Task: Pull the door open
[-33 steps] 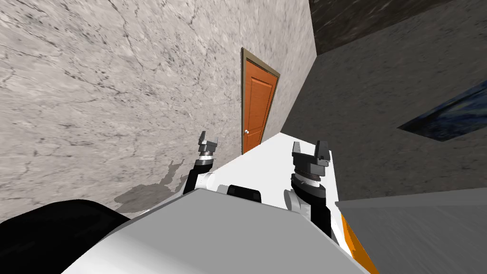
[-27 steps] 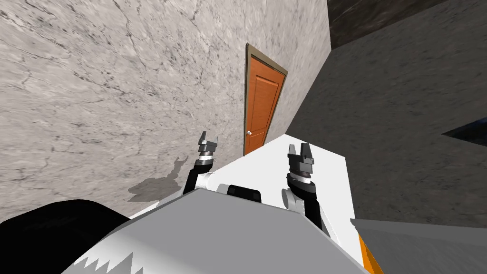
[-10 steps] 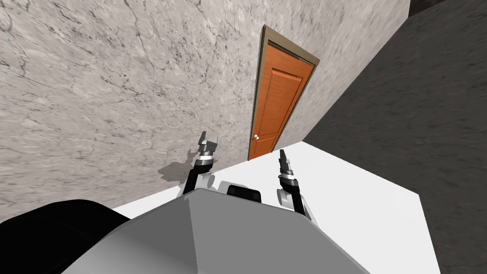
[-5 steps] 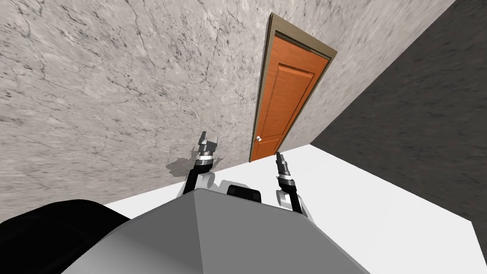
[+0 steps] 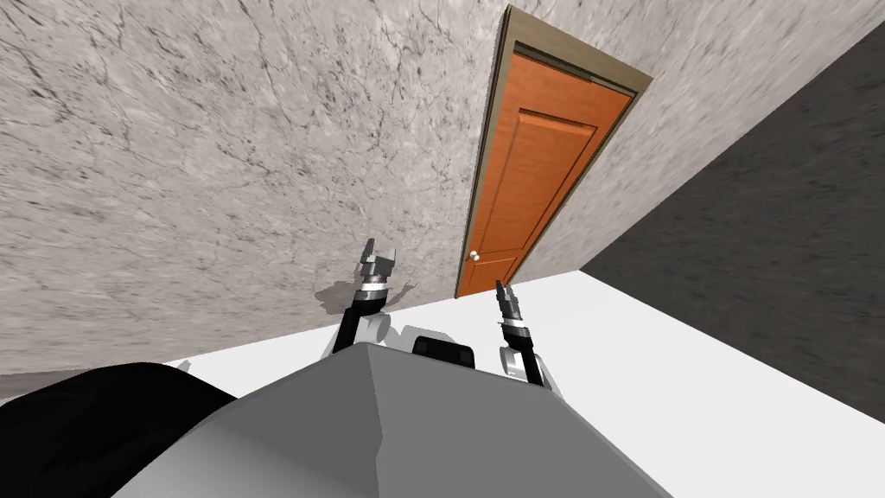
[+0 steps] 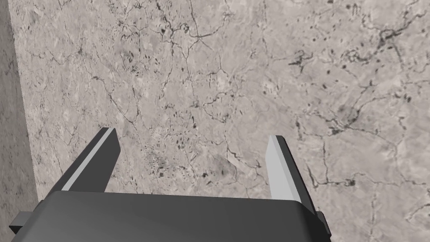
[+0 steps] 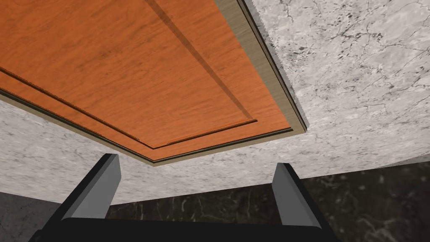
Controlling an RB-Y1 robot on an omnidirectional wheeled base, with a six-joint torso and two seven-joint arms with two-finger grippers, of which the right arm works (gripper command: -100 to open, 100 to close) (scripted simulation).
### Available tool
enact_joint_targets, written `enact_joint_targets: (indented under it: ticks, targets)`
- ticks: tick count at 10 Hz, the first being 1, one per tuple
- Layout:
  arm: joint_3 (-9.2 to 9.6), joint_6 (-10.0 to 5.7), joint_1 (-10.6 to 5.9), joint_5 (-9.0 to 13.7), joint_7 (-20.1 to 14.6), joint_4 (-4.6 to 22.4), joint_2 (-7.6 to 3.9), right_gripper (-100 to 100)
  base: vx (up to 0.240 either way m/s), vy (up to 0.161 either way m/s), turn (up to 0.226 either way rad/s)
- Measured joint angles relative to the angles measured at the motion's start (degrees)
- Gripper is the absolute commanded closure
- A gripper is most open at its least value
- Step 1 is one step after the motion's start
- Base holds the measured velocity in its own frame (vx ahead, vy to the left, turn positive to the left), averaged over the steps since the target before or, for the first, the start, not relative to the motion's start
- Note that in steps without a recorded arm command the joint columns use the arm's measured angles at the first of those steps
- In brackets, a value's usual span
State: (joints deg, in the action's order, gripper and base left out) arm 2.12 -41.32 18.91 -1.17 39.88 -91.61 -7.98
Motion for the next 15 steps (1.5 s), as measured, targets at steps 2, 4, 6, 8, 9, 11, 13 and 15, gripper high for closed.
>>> enact_joint_targets:
  ticks: [2,4,6,8,9,11,13,15]
  targets:
    - [0.08,-0.33,-0.64,0.28,2.91,2.76,-0.48,-100,0.083,-0.059,0.153]
    - [0.22,-0.64,-1.24,0.51,5.90,5.52,-0.83,-100,0.082,-0.064,0.121]
    - [0.21,-1.08,-2.35,0.80,8.77,8.83,-1.31,-100,0.065,-0.041,0.147]
    - [0.31,-1.09,-2.84,1.06,11.57,11.09,-1.78,-100,0.085,-0.067,0.135]
    - [0.32,-1.14,-3.57,1.18,13.02,12.71,-1.89,-100,0.092,-0.084,0.123]
    - [0.44,-1.22,-3.70,1.44,15.66,14.58,-2.45,-100,0.053,-0.057,0.088]
    - [0.49,-1.59,-4.41,1.54,17.32,16.67,-2.49,-100,0.058,-0.046,0.108]
    - [0.64,-1.97,-5.04,1.69,19.92,19.21,-2.58,-100,0.061,-0.064,0.117]
